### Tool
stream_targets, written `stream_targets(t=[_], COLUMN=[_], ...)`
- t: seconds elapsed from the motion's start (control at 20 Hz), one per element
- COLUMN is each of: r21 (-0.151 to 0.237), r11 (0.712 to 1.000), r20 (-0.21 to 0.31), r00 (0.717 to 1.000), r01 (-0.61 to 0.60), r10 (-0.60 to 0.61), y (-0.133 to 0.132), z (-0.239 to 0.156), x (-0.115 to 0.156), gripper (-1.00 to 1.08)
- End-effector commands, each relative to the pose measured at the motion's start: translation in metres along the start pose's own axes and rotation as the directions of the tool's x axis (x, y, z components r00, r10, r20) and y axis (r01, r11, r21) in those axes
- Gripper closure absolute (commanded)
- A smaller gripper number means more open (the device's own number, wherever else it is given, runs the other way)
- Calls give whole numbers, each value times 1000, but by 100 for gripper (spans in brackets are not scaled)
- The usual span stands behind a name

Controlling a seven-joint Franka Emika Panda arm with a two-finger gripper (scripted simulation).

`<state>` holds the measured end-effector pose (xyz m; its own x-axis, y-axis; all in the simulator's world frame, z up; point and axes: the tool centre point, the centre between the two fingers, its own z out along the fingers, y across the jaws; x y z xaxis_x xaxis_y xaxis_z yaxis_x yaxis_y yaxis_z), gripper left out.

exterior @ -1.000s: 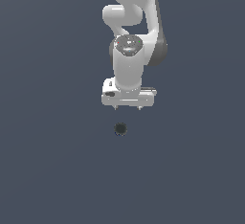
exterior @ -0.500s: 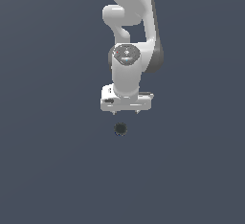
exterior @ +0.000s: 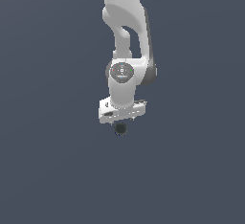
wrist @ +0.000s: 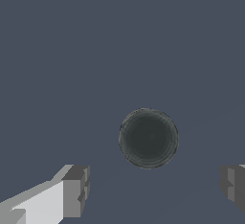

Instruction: Pick up the object and move it to a goal position.

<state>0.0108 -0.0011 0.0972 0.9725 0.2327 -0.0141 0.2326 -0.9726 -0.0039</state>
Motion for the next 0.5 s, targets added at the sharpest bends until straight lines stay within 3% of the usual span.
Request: stream_targets(t=[0.0,0.45], r21=[-2,-6], r11=[999,992], r20=[-5,-13], r00=[999,992], r01=[47,129], r10=[-47,-129], y=[3,9], z=[11,33], x=[2,4], gripper=[-92,-92])
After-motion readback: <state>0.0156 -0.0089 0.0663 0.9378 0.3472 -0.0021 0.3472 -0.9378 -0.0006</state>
